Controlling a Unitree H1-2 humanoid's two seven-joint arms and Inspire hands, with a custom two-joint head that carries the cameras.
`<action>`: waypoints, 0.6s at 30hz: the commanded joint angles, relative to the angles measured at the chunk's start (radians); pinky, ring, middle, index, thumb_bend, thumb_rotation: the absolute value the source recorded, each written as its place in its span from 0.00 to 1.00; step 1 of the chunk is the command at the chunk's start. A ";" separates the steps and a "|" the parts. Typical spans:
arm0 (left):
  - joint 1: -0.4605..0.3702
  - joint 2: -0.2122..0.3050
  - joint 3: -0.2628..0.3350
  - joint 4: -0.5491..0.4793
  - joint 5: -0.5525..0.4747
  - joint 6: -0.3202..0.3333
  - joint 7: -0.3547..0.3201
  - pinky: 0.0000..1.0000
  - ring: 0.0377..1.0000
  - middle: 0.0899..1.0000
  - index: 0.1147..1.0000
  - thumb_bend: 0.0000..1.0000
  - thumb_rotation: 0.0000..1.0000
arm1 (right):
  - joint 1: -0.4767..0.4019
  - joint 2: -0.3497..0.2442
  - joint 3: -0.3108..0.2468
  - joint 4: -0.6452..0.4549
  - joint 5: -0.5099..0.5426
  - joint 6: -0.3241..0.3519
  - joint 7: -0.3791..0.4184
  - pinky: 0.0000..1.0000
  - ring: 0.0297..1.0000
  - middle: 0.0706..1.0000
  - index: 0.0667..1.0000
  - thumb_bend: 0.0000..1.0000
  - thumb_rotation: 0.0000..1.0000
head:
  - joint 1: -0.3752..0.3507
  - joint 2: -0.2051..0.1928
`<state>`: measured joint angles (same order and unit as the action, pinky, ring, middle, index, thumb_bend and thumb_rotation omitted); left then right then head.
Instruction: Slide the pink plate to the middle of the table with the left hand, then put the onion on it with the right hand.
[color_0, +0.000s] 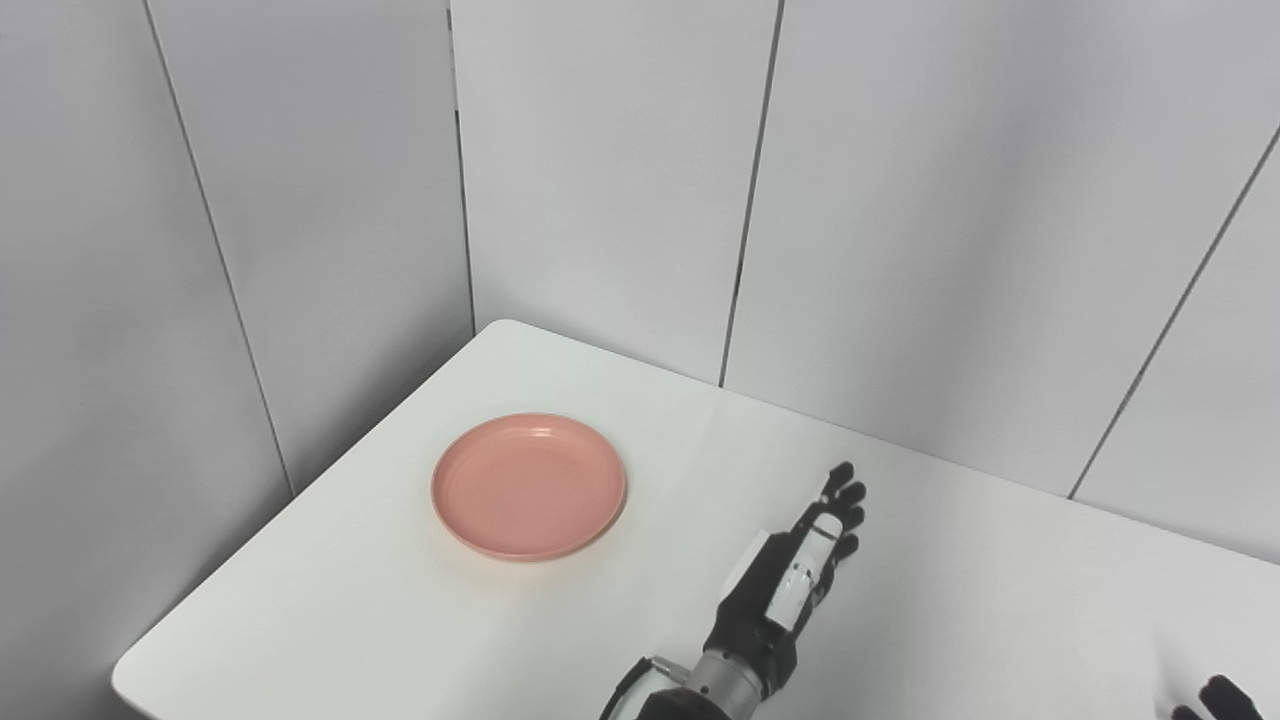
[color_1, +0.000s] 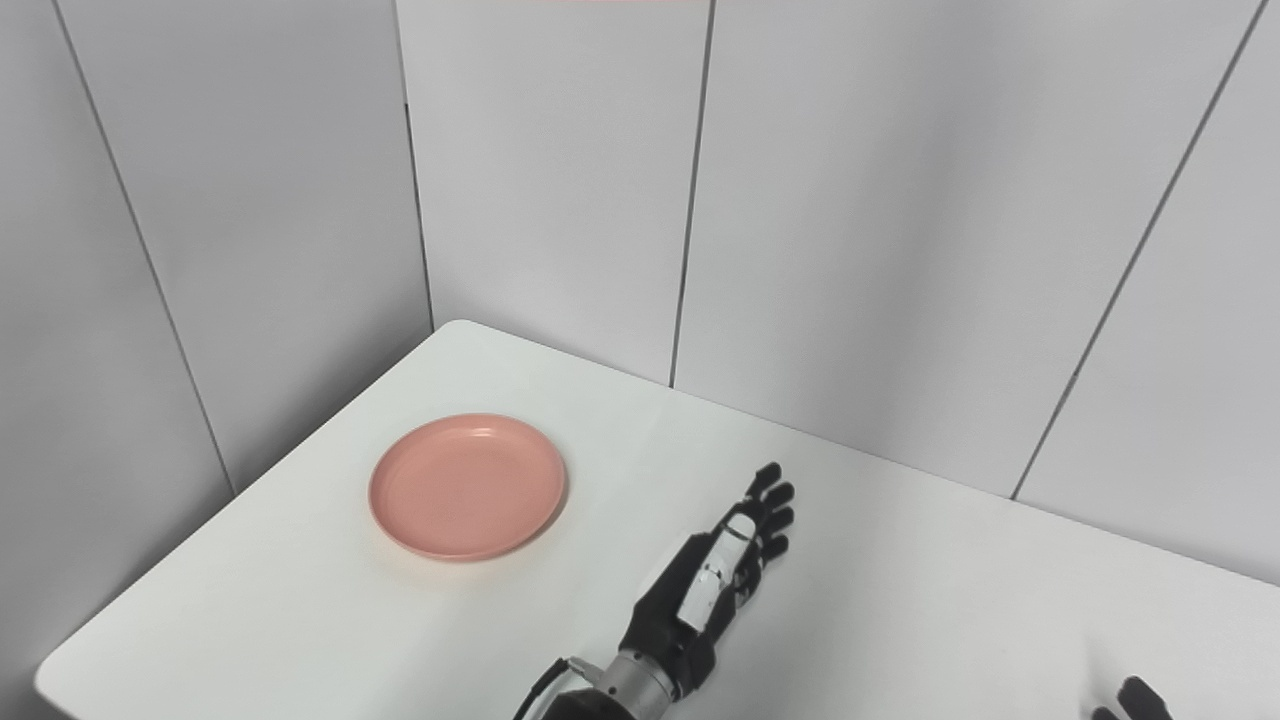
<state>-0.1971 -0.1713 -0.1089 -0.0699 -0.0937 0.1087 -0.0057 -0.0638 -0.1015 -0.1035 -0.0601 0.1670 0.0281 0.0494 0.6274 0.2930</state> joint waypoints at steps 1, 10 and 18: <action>-0.046 -0.004 0.014 -0.071 0.000 0.023 0.011 1.00 1.00 1.00 1.00 0.42 1.00 | 0.013 0.013 -0.001 0.027 0.003 -0.006 -0.002 0.76 0.85 0.88 0.82 0.29 0.99 | 0.009 -0.004; -0.106 0.008 0.081 -0.161 0.002 0.035 0.042 0.97 0.97 0.99 0.97 0.42 1.00 | 0.010 0.005 0.000 0.040 0.005 -0.013 0.004 0.72 0.84 0.87 0.81 0.28 0.98 | 0.009 -0.007; -0.142 0.057 0.173 -0.211 -0.020 0.008 0.055 0.96 0.96 0.97 0.96 0.41 1.00 | 0.012 0.009 -0.003 0.037 0.004 -0.011 -0.004 0.65 0.80 0.84 0.78 0.25 0.98 | 0.016 -0.006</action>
<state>-0.2950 -0.1231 0.0556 -0.2337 -0.1077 0.1575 0.0389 -0.0663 -0.1007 -0.1043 -0.0529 0.1689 0.0280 0.0443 0.6427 0.2869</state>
